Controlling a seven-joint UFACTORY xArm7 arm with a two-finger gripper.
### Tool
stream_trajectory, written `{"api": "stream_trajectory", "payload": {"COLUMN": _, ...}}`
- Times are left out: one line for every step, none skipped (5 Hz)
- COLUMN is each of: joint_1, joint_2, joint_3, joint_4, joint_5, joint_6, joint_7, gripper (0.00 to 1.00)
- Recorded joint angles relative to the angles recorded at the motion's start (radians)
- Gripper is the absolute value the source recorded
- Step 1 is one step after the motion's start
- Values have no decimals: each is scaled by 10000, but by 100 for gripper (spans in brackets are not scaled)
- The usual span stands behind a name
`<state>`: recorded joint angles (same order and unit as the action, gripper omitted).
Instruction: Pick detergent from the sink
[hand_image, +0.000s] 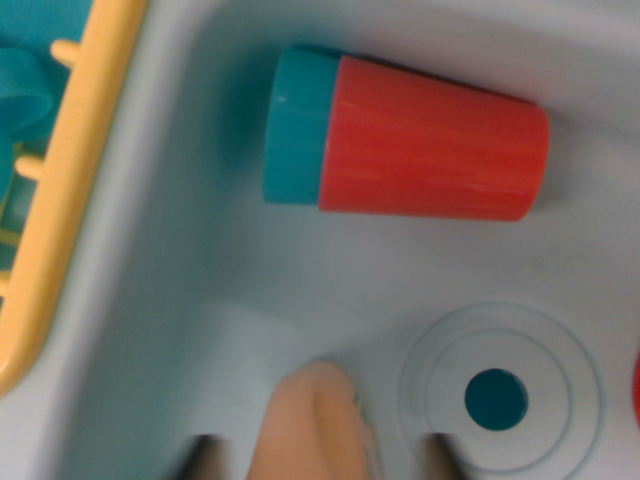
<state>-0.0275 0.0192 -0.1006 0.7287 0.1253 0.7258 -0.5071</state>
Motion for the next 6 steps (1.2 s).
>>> {"api": "stream_trajectory", "payload": {"joint_1": 0, "joint_2": -1, "joint_3": 0, "joint_4": 2, "joint_5": 0, "joint_6": 3, "joint_7": 0, "gripper": 100}}
{"api": "stream_trajectory", "payload": {"joint_1": 0, "joint_2": -1, "joint_3": 0, "joint_4": 2, "joint_5": 0, "joint_6": 3, "joint_7": 0, "gripper": 100}}
{"api": "stream_trajectory", "payload": {"joint_1": 0, "joint_2": -17, "joint_3": 0, "joint_4": 44, "joint_5": -5, "joint_6": 61, "joint_7": 7, "gripper": 100}}
{"api": "stream_trajectory", "payload": {"joint_1": 0, "joint_2": -17, "joint_3": 0, "joint_4": 44, "joint_5": -5, "joint_6": 61, "joint_7": 7, "gripper": 100}}
{"api": "stream_trajectory", "payload": {"joint_1": 1, "joint_2": -53, "joint_3": -1, "joint_4": 136, "joint_5": -15, "joint_6": 188, "joint_7": 22, "gripper": 100}}
{"api": "stream_trajectory", "payload": {"joint_1": 1, "joint_2": -53, "joint_3": -1, "joint_4": 136, "joint_5": -15, "joint_6": 188, "joint_7": 22, "gripper": 100}}
